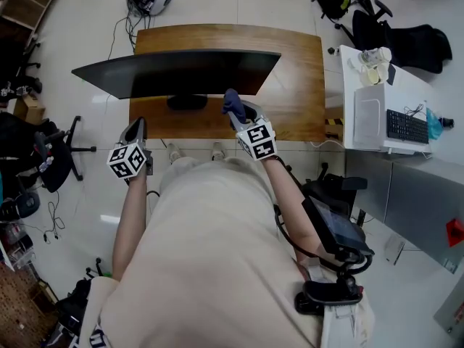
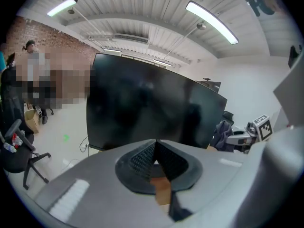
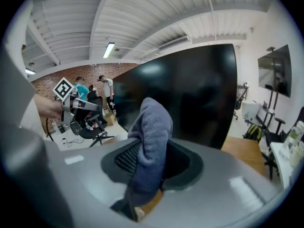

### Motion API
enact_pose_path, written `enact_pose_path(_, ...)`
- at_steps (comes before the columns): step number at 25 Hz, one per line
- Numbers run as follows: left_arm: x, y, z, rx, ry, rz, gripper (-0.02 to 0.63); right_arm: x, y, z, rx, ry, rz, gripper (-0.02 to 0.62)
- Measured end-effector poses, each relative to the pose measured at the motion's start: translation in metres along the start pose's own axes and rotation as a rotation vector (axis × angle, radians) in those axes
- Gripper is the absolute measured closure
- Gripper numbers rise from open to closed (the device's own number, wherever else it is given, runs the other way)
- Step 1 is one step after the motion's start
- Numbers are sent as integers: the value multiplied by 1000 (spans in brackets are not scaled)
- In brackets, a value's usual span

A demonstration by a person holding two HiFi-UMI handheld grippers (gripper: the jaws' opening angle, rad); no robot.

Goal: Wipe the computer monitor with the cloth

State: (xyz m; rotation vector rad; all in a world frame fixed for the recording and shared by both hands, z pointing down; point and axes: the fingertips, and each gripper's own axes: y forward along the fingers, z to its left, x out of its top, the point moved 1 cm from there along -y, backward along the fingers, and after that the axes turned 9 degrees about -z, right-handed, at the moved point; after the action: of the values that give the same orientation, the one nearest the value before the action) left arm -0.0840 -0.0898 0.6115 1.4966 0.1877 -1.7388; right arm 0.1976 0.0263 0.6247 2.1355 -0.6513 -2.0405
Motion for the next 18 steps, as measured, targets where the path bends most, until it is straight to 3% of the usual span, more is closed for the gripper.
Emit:
enact_pose_path(6, -17, -6, 6, -6, -12, 40, 601, 8, 11, 15, 26, 39, -3, 477)
enact_pose_path(12, -19, -8, 14, -13, -17, 70, 601, 35, 36, 33, 76, -25, 7, 479)
enact_pose_path(18, -17, -4, 3, -34, -11, 83, 601, 35, 36, 34, 81, -72, 50, 480)
